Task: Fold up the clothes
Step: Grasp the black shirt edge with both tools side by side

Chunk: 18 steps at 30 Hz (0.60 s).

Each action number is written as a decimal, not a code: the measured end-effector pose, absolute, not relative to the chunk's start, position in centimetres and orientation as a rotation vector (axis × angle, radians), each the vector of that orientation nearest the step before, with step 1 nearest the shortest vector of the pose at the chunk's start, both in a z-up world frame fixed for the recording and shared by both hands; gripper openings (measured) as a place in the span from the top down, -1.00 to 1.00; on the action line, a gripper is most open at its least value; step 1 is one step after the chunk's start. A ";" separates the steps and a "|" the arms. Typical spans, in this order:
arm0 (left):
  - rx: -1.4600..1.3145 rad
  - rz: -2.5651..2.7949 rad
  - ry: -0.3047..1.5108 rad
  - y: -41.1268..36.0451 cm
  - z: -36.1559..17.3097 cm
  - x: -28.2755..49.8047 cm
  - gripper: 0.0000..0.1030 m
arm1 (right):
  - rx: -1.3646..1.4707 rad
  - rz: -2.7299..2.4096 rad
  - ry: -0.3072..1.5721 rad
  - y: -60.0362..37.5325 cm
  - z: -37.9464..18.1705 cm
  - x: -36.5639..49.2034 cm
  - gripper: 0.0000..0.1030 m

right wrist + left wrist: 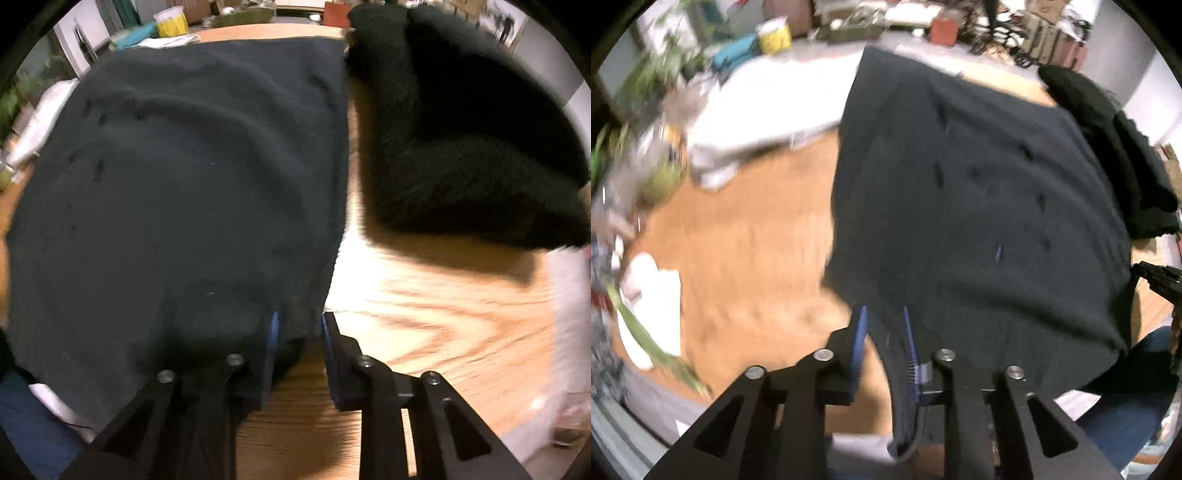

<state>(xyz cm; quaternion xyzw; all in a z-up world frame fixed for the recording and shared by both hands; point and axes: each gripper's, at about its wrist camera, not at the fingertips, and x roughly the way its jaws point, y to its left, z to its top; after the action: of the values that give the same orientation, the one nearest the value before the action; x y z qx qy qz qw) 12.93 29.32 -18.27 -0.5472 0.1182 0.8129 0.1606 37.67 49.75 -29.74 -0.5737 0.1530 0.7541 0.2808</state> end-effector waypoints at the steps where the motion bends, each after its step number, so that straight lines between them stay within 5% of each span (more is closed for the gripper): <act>1: -1.539 2.315 0.338 29.9 -17.8 11.7 0.29 | -1.506 2.052 0.385 49.8 -28.3 37.5 0.18; 3: -1.510 2.301 0.317 30.6 -16.2 8.8 0.20 | -1.416 2.153 0.415 51.0 -24.3 36.9 -0.06; 7: -1.486 2.245 0.167 33.2 -11.2 0.4 0.17 | -1.332 2.216 0.428 55.5 -17.6 33.0 -0.08; 10: -1.469 2.200 0.099 36.0 -8.7 -6.9 -0.11 | -1.365 2.224 0.430 59.7 -14.1 27.3 -0.19; 11: -1.484 2.176 0.097 36.8 -8.8 -9.1 -0.26 | -1.396 2.218 0.453 60.6 -14.1 25.3 -0.23; 13: -1.594 2.095 0.120 38.8 -10.9 -14.2 -0.27 | -1.469 2.167 0.510 63.1 -15.3 21.5 -0.30; 18: -1.811 2.103 0.133 40.4 -17.3 -22.9 -0.27 | -1.572 2.008 0.664 71.6 -22.0 14.6 -0.06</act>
<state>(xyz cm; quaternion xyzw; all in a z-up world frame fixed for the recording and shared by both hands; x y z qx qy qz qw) -22.94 40.41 -17.28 -0.6410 0.0471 0.7445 0.1806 14.62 71.56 -22.01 -0.5775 0.2440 0.7378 0.2502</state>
